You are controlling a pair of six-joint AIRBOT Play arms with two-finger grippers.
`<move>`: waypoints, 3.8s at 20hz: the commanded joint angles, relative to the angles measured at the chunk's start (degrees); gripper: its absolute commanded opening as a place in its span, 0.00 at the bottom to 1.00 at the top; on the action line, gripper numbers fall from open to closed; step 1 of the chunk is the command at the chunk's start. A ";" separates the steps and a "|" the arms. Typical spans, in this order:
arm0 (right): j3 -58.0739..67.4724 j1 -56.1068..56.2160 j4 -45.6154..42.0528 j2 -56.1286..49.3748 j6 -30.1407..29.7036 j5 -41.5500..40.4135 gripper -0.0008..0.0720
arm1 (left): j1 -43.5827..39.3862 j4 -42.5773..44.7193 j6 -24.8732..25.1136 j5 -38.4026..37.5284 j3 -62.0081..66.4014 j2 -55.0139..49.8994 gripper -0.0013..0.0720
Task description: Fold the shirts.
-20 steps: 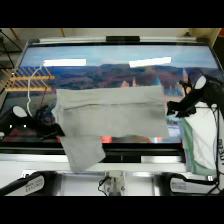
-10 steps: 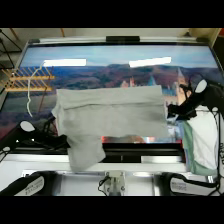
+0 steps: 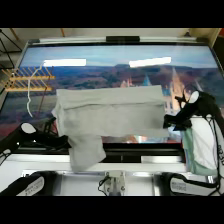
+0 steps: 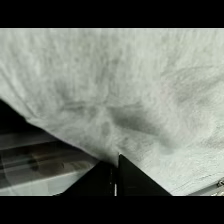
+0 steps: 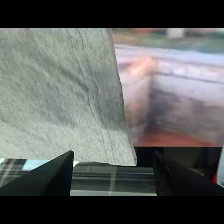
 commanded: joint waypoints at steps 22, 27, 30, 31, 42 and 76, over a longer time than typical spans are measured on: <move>14.80 7.23 -4.48 2.62 2.71 -21.53 0.12 | 6.49 -0.39 5.16 -3.32 33.48 -7.63 0.07; 27.87 7.30 -2.45 -11.93 3.08 -22.25 0.12 | 6.12 -1.46 1.33 -3.37 52.72 -24.98 0.07; 33.48 7.30 -1.38 -19.08 3.08 -23.02 0.12 | 4.92 -5.46 1.33 -2.60 62.01 -33.03 0.07; 34.29 7.26 -1.38 -20.57 3.15 -23.93 0.12 | 4.57 -6.38 1.31 -1.77 64.59 -35.12 0.07; 34.40 6.14 -4.83 -21.88 3.13 -17.29 0.71 | 3.65 -6.86 -2.58 -9.90 68.28 -44.85 0.68; 34.51 2.82 25.94 13.77 0.90 -1.07 0.12 | -37.35 -32.70 -2.19 24.85 65.68 -46.34 0.07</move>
